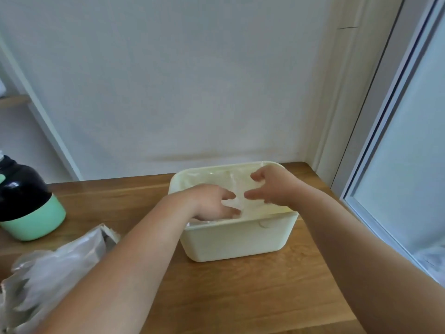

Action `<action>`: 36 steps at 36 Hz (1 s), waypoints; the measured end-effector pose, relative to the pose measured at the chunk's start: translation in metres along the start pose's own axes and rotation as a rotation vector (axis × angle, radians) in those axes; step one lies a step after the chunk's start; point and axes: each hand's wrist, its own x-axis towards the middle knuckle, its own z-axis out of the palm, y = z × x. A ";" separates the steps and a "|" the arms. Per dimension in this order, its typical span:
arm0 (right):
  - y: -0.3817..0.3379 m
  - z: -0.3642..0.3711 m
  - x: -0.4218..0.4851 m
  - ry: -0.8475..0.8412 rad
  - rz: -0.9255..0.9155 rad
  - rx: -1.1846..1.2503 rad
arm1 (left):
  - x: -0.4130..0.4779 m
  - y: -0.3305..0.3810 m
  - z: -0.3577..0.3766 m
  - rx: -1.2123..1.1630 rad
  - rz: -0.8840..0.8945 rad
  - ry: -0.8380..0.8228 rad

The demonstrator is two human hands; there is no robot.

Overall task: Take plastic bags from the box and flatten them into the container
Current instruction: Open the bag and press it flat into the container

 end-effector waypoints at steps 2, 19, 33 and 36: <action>0.002 -0.001 0.001 -0.094 0.015 -0.095 | 0.006 -0.001 0.000 0.003 -0.013 -0.052; -0.002 -0.004 -0.006 -0.142 0.050 -0.414 | -0.011 -0.020 -0.004 0.126 -0.069 0.386; -0.060 0.032 -0.048 0.390 -0.258 -0.250 | -0.093 -0.067 0.008 -0.195 -0.056 0.720; -0.080 0.052 -0.060 0.369 -0.313 -0.089 | -0.113 -0.076 0.014 -0.224 -0.060 0.760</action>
